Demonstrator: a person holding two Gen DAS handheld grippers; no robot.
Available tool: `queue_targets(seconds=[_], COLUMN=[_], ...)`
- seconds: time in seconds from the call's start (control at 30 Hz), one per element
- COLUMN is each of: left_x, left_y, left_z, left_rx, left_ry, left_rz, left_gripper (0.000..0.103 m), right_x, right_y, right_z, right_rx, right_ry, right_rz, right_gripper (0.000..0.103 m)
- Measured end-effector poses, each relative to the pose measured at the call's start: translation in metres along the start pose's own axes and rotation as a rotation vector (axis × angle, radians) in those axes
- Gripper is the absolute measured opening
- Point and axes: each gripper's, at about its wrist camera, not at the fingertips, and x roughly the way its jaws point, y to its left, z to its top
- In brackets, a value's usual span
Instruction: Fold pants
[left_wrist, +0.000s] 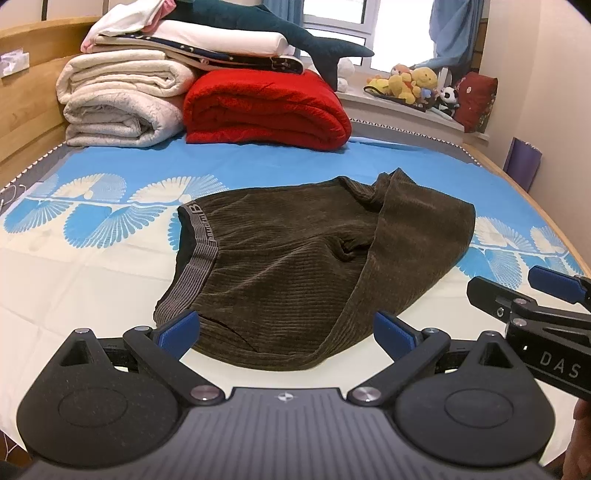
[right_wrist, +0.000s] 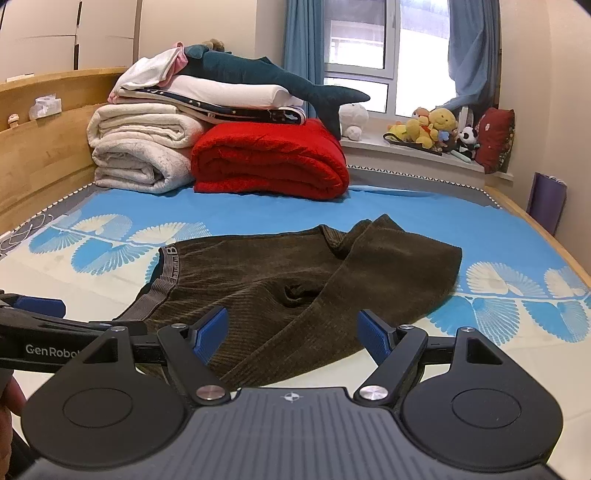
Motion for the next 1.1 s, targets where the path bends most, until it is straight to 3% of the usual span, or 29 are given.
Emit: queue_targets(seconds=[0.67,0.73,0.77,0.83,0.9,0.97,1.07,1.1], left_x=[-0.003,-0.004,-0.004,0.0,0.008,0.013,0.025,0.029], left_y=[0.002,0.004,0.006,0.011,0.014,0.017,0.033,0.043], left_z=[0.0,0.001,0.004,0.016,0.041,0.076,0.114,0.121], left_rx=[0.001,-0.006,-0.016,-0.035,-0.02,0.012,0.051,0.054], left_ry=[-0.006,0.0,0.009,0.045,0.082,0.063,-0.014,-0.072], left_rz=[-0.007,-0.012,-0.022,-0.073,-0.13,-0.144,-0.179,-0.183], left_gripper=[0.099,0.094,0.087,0.06,0.034,0.027,0.027,0.028], right_x=[-0.002,-0.003,-0.003,-0.004,-0.004,-0.002,0.001,0.003], right_y=[0.006,0.006,0.006,0.006,0.003,-0.001,-0.009,-0.011], right_z=[-0.001,0.0,0.0,0.0,0.003,0.006,0.008,0.009], right_rx=[-0.029,-0.028,-0.022,-0.017,-0.006,0.016,0.041,0.044], right_ry=[0.001,-0.004,-0.009,-0.027,-0.039,-0.045,-0.04,-0.039], right_rz=[0.001,0.0,0.001,-0.009,-0.014,-0.005,0.004,-0.002], right_gripper=[0.078,0.074,0.066,0.052,0.047,0.047,0.051,0.054])
